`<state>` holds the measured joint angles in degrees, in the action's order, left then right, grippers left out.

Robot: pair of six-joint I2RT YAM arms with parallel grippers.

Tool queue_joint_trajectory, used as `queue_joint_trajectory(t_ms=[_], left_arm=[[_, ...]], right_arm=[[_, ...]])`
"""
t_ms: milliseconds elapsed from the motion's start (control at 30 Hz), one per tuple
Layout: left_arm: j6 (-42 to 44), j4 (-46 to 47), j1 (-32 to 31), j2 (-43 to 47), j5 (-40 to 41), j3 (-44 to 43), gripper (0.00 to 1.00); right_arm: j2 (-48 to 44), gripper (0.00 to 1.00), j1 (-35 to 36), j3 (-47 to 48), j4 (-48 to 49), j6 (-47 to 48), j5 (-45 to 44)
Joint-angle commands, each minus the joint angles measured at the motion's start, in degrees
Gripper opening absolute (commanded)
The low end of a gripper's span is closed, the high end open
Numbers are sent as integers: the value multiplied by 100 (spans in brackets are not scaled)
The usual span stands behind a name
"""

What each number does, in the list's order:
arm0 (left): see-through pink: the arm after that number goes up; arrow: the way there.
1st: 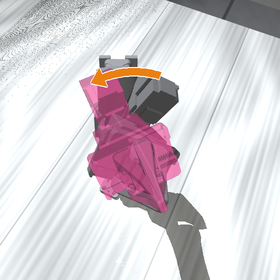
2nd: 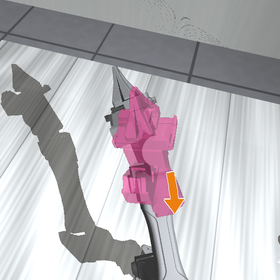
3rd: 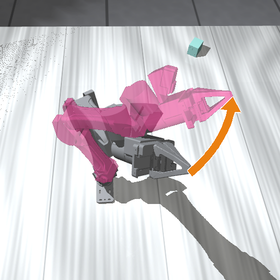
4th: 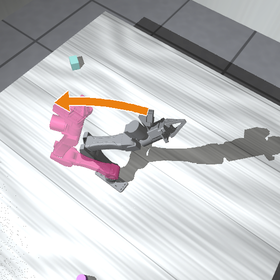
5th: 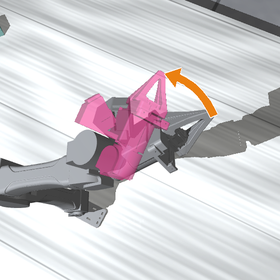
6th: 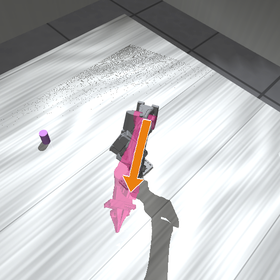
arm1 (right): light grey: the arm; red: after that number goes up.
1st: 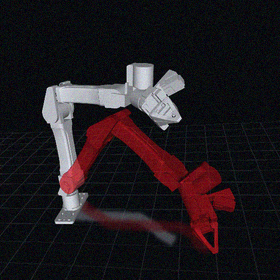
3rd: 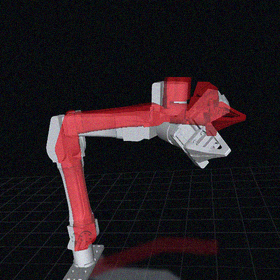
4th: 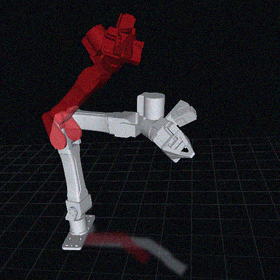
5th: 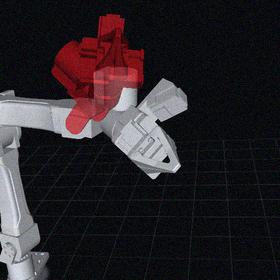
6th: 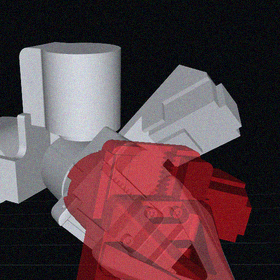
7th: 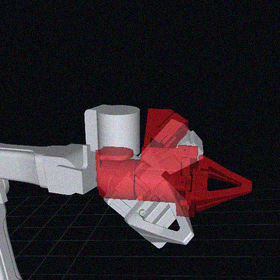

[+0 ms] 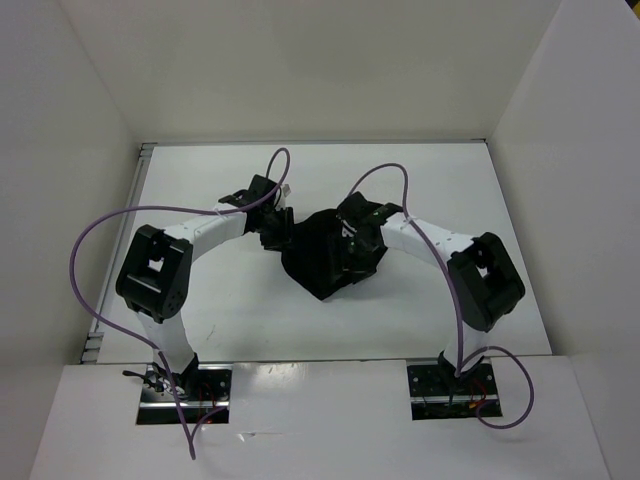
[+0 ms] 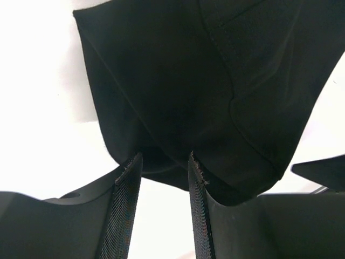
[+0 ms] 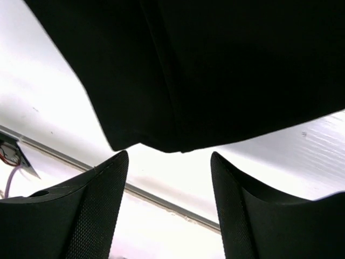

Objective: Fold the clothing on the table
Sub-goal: Flatten the skirt out

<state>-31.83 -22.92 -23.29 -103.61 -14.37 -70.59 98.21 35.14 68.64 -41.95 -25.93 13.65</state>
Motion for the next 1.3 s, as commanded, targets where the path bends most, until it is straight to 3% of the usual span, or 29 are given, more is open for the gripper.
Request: queue_joint_trajectory(t_ms=[0, 167, 233, 267, 300, 400, 533, 833, 1267], left_arm=[[-60, -54, -9, 289, -31, -8, 47], [-60, -55, -9, 236, -31, -8, 47], [-60, -108, -9, 184, -31, -60, 47], [-60, -108, -9, 184, -31, -60, 47], [-7, -160, -9, 184, -31, -60, 46], [-7, -160, -9, 184, -31, -113, 46], [-7, -160, -9, 184, -31, -113, 46], [-112, 86, -9, 289, -83, 71, 45], [-60, 200, -9, 236, -189, -34, 42]], right_arm=[[110, 68, 46, -192, 161, -148, 401], [549, 68, 46, -272, 565, -202, 490], [716, 62, 46, -203, 689, -280, 394], [769, 58, 46, -132, 784, -385, 306], [769, 46, 46, -132, 872, -456, 35], [769, 22, 46, 43, 1075, -659, -624], [235, 0, 46, 298, 1128, -580, -1101], [-1172, 0, 46, 1045, -251, 140, -1664], [-1560, 0, -77, 1696, -1052, 405, -1524]])
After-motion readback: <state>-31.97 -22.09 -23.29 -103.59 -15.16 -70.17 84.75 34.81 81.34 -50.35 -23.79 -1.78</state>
